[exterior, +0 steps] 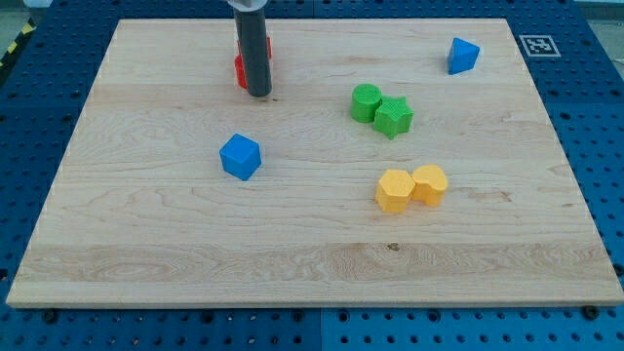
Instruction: Move the green blocks diagonal to the red blocks
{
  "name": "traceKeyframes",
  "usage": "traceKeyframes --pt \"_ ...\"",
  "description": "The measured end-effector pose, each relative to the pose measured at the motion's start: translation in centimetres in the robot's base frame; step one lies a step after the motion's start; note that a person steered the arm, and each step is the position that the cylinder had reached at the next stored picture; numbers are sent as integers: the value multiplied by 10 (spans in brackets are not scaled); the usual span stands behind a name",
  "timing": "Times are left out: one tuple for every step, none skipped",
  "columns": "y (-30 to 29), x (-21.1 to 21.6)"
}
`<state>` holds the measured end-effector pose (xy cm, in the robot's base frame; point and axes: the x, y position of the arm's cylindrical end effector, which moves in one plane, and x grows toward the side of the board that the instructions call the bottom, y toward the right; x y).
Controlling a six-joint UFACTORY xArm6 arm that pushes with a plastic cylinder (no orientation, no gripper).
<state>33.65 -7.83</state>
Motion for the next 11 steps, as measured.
traceKeyframes --pt "-4 -10" --pt "14 -9" --pt "59 -6" --pt "100 8" --pt "127 27" --pt "160 40" --pt "181 51" --pt "195 45" --pt "223 37" --pt "277 30" --pt "317 14"
